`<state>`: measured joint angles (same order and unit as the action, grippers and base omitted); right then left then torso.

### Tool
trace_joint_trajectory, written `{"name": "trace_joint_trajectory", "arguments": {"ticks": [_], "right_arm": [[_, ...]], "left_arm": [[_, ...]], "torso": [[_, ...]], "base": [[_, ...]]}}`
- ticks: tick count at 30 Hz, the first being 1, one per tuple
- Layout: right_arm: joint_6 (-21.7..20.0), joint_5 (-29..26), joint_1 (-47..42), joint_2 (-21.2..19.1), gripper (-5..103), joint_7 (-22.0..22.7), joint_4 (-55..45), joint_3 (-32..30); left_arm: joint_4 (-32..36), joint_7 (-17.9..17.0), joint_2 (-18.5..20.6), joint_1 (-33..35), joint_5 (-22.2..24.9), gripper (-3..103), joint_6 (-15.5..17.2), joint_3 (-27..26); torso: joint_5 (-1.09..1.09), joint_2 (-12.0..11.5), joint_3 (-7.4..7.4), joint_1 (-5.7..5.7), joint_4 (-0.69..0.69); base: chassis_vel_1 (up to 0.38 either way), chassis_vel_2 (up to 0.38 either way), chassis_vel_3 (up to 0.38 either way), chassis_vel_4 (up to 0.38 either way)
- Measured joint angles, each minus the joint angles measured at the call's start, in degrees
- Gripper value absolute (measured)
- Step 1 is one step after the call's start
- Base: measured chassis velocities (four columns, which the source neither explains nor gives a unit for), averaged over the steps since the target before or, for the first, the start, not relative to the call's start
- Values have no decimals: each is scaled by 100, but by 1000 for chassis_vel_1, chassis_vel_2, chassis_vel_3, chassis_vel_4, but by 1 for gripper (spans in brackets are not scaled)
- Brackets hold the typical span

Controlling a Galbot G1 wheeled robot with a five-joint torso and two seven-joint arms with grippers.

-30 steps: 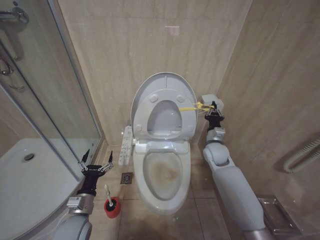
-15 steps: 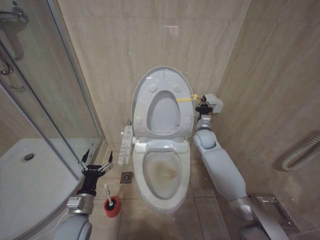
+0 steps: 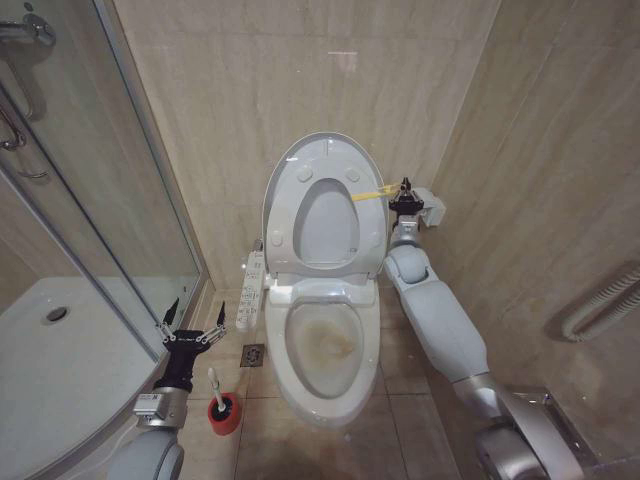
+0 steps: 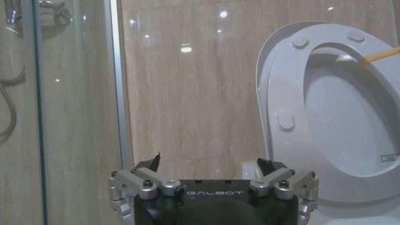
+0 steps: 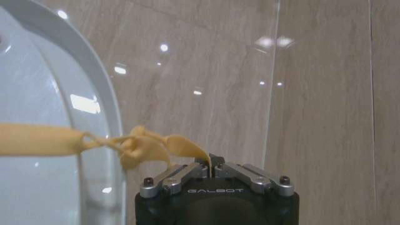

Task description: Open the toilet lid, clean the toilet bowl with a toilet brush, close the toilet lid, and flush.

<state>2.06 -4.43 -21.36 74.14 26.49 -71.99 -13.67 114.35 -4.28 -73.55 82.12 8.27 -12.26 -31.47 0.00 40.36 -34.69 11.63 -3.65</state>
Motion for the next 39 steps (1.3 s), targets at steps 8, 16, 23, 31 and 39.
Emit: {"name": "trace_joint_trajectory", "arguments": {"ticks": [8, 16, 23, 31, 39], "right_arm": [[-37, -19, -56, -131, 2, 30, -117, 72], [-105, -116, -484, -540, 2, 23, -565, 144], [-240, -315, -903, -815, 6, -47, -1143, 251], [-339, -380, -1095, -896, 33, -41, -1521, 260], [-384, -416, -1349, -1016, 60, -43, -1931, 208]], "left_arm": [[0, 0, 0, 0, 0, 100, 0, 0], [0, 0, 0, 0, 0, 100, 0, 0], [0, 0, 0, 0, 0, 100, 0, 0], [0, 0, 0, 0, 0, 100, 0, 0], [-1, 0, 0, 0, 0, 100, 0, 0]], "torso": [[0, 0, 0, 0, -1], [1, 0, 1, 0, -1], [1, 0, 0, 0, -3], [1, 0, 0, 0, -1], [1, 0, 0, 0, -2]], "base": [[0, 0, 0, 0], [0, 0, 0, 0], [0, 0, 0, 0], [0, 0, 0, 0], [0, 0, 0, 0]]}}
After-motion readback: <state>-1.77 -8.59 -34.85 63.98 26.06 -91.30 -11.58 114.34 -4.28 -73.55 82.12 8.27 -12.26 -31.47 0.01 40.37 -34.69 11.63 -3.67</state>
